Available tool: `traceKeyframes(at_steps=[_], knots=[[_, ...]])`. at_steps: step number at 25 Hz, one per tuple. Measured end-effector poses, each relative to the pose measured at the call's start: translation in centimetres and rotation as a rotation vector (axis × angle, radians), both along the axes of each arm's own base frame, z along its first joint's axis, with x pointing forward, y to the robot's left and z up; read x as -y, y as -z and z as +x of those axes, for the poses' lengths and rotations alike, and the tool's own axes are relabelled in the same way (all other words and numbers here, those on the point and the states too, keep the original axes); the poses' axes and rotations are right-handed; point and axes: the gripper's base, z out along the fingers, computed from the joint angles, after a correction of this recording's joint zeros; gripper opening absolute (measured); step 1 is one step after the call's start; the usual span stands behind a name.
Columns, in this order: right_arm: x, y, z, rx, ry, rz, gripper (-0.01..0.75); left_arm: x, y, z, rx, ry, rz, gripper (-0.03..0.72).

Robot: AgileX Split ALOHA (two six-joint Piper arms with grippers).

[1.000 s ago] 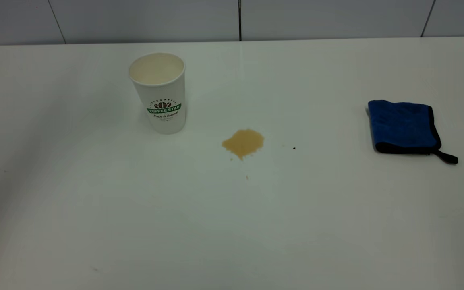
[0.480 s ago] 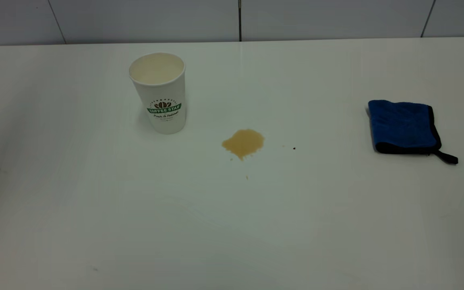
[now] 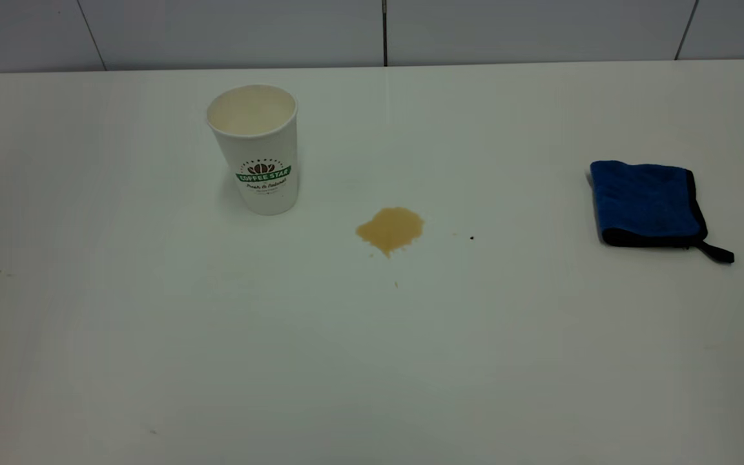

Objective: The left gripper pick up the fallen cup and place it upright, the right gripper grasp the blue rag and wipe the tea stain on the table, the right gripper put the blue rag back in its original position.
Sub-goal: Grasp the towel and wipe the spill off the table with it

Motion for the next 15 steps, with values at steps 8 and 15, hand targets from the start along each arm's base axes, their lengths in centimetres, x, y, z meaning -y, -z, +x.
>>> traceKeyframes(at_steps=[8,15], knots=[[0.0,0.0,0.0,0.0,0.0,0.0,0.563,-1.9,4.7,-7.9,-0.041,-0.124,-0.064,0.271],[0.0,0.0,0.0,0.0,0.0,0.0,0.563,-3.7,10.2,-13.6,-0.043,-0.224,-0.092,0.266]])
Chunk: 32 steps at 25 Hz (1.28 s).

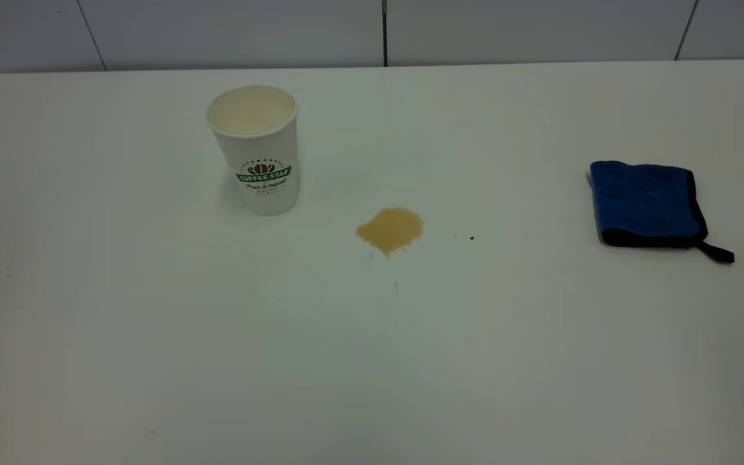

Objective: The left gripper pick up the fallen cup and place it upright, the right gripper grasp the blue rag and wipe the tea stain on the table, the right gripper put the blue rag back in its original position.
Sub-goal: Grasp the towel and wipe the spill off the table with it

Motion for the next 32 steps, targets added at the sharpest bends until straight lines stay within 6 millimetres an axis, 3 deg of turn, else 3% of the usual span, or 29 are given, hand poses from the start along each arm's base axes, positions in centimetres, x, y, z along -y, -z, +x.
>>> traceKeyframes(at_steps=[4,11,22,32], knots=[[0.0,0.0,0.0,0.0,0.0,0.0,0.563,-0.8,1.6,-2.8,0.097,-0.103,-0.003,0.265],[0.0,0.0,0.0,0.0,0.0,0.0,0.563,-1.5,3.7,-5.6,0.238,-0.216,0.055,0.265],[0.0,0.0,0.0,0.0,0.0,0.0,0.563,-1.4,4.2,-7.3,0.386,-0.222,0.045,0.265],[0.0,0.0,0.0,0.0,0.0,0.0,0.563,-1.4,4.2,-7.4,0.394,-0.221,0.042,0.265]])
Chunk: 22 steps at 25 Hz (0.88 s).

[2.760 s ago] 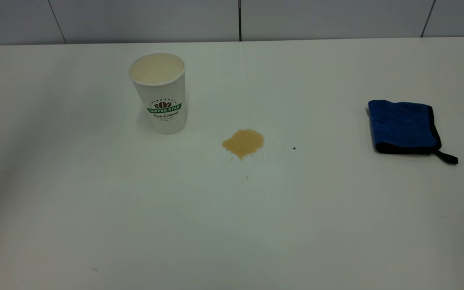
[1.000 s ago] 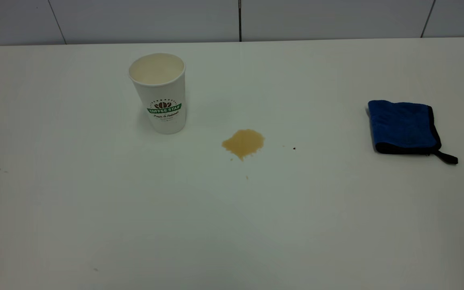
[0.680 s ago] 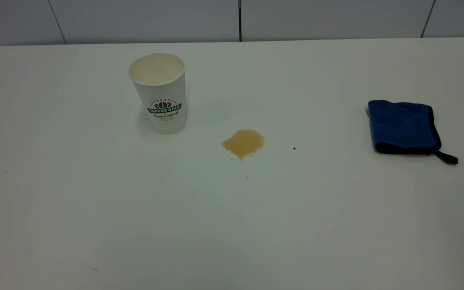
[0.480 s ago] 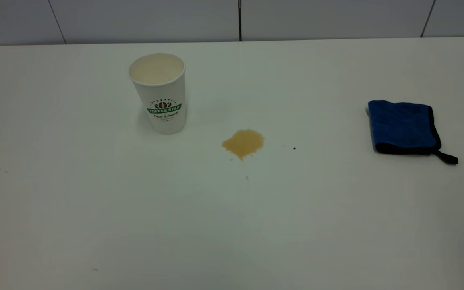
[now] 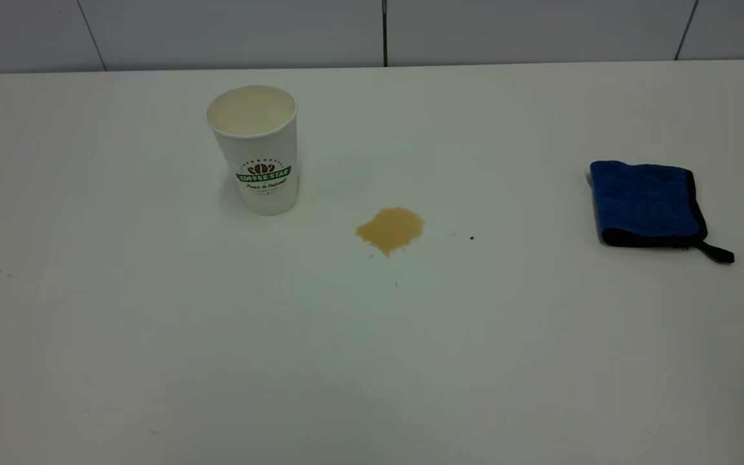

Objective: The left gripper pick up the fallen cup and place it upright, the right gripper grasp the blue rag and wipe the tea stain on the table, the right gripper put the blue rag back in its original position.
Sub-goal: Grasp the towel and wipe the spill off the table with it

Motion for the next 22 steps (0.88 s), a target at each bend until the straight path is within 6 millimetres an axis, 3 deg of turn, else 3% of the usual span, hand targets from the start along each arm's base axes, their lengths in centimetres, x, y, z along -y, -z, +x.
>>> traceKeyframes(at_steps=[18,22], knots=[[-0.1,0.0,0.0,0.001,-0.009,0.014,0.563,0.0,0.0,0.0,0.0,0.0,0.0,0.265],[-0.1,-1.3,0.2,-0.001,-0.009,0.017,0.566,0.0,0.0,0.0,0.0,0.0,0.0,0.265]])
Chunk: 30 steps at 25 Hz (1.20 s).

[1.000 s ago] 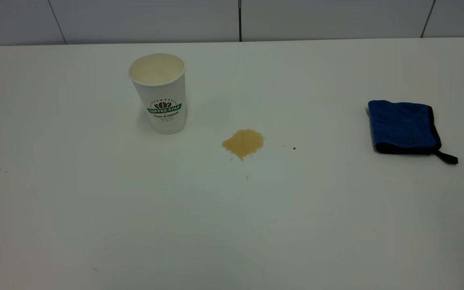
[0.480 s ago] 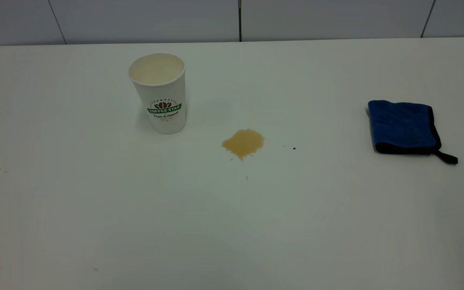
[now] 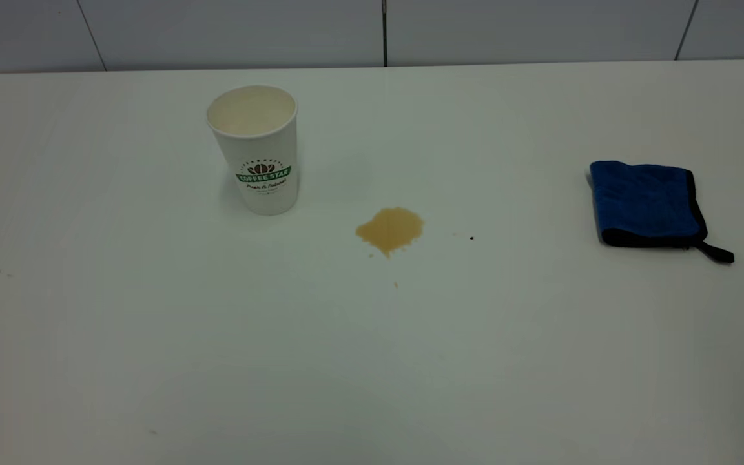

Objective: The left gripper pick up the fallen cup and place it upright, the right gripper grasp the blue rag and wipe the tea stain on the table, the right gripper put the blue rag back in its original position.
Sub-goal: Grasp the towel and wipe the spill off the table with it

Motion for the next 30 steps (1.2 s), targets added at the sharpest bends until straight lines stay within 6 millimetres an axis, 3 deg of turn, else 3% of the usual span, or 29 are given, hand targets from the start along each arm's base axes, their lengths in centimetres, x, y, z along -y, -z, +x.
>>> traceKeyframes(at_steps=[4,8,12,15,18,24,26,30], knots=[[0.2,-3.2,3.5,-0.109,0.003,0.006,0.623,0.0,0.0,0.0,0.0,0.0,0.0,0.265],[0.6,-4.9,10.1,-0.247,0.002,-0.021,0.692,0.0,0.0,0.0,0.0,0.0,0.0,0.265],[0.9,-4.3,17.6,-0.3,-0.039,-0.068,0.724,0.0,0.0,0.0,0.0,0.0,0.0,0.265],[1.1,-2.2,22.9,-0.36,-0.071,-0.101,0.726,0.0,0.0,0.0,0.0,0.0,0.0,0.265],[1.2,1.3,27.9,-0.496,-0.096,-0.098,0.726,0.0,0.0,0.0,0.0,0.0,0.0,0.265],[-0.5,10.4,37.3,-0.714,-0.2,-0.094,0.726,0.0,0.0,0.0,0.002,0.0,0.0,0.265],[-0.6,12.8,39.9,-0.746,-0.203,-0.086,0.726,0.0,0.0,0.0,0.002,0.0,0.0,0.265],[-0.6,17.3,43.2,-0.826,-0.212,-0.08,0.726,0.0,0.0,0.0,0.002,0.0,0.0,0.265]])
